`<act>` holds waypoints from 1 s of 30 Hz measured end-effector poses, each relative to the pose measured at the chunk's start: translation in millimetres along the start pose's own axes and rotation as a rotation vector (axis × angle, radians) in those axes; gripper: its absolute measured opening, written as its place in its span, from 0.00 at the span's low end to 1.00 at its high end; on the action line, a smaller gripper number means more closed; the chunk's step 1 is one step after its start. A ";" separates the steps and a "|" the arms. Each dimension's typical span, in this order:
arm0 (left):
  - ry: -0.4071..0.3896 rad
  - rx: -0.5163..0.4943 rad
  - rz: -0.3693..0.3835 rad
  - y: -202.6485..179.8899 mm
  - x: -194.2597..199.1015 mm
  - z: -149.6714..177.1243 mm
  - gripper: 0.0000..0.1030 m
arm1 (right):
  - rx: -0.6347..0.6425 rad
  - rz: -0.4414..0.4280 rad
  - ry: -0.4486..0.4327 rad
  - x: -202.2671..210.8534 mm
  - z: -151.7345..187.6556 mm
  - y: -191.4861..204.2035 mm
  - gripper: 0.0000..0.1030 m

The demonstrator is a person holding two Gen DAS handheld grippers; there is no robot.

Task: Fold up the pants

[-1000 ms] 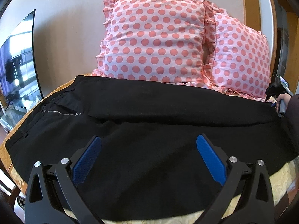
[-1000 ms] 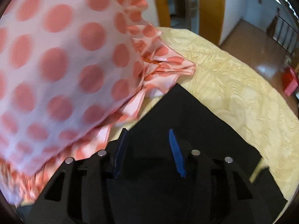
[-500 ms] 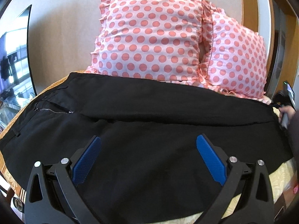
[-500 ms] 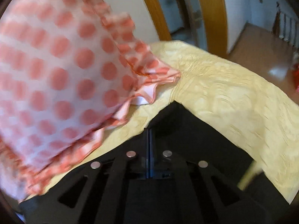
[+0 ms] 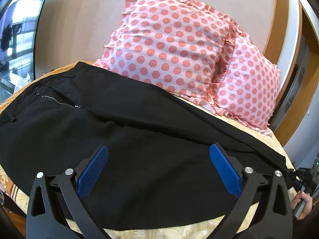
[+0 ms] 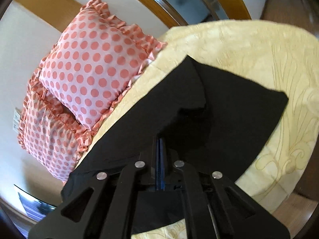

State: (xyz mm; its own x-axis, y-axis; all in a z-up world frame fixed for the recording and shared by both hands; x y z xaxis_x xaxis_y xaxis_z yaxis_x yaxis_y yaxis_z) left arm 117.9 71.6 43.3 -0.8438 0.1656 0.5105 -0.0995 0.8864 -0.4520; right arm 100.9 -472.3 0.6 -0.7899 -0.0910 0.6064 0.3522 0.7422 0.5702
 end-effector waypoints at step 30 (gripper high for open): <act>0.320 0.314 -0.242 53.4 -215.2 -138.4 0.88 | -0.172 -0.141 -0.171 29.9 -23.0 -47.7 0.01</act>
State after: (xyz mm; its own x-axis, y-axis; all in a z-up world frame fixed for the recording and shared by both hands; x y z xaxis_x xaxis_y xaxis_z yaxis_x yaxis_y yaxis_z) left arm 367.2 143.2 10.5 -0.5781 0.1397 0.8039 -0.4672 0.7511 -0.4665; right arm 72.0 -525.7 4.3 -0.9053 -0.0614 0.4203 0.3011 0.6051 0.7370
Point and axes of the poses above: each gripper's, at about its wrist camera, not at the fingertips, and x roughly against the way its jaws point, y to its left, z to its underside, the point moved 6 cm from there along -x, roughly the way its jaws point, and after that the axes turned 11 degrees about x, right-handed, at the moved point
